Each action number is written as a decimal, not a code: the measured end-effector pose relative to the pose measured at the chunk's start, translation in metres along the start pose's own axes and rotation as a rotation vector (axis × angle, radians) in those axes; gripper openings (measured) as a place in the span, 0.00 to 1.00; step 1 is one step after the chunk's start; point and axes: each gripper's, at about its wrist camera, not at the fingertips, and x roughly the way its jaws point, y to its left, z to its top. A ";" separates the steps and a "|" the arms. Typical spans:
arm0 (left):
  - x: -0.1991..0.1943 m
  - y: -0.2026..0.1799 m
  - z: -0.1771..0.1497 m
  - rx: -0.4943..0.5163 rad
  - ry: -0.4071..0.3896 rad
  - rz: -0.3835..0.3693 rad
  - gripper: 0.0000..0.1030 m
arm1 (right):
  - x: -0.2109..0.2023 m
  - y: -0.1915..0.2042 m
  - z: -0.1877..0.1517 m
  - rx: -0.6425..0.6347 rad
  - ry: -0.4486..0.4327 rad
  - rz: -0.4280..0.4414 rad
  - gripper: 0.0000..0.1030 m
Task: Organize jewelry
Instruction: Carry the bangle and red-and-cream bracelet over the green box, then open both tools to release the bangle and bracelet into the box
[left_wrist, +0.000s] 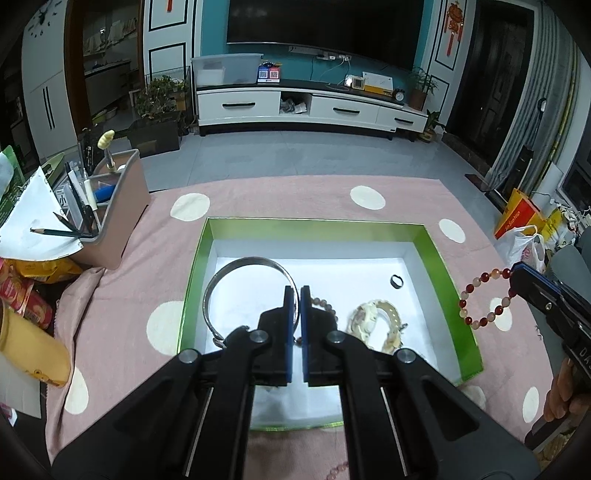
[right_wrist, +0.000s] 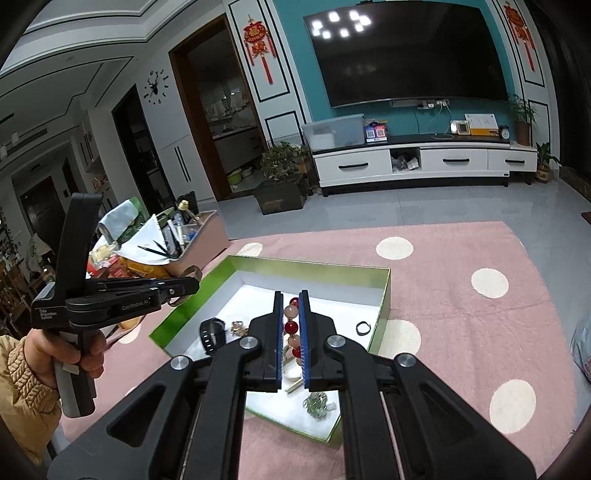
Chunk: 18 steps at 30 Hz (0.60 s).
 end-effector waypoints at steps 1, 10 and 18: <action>0.003 0.001 0.001 0.000 0.003 0.004 0.03 | 0.003 -0.002 0.000 0.003 0.004 -0.002 0.07; 0.035 0.009 0.010 -0.012 0.043 0.037 0.03 | 0.034 -0.012 -0.001 0.016 0.054 -0.029 0.07; 0.057 0.012 0.014 -0.007 0.071 0.060 0.03 | 0.055 -0.023 -0.004 0.031 0.101 -0.061 0.07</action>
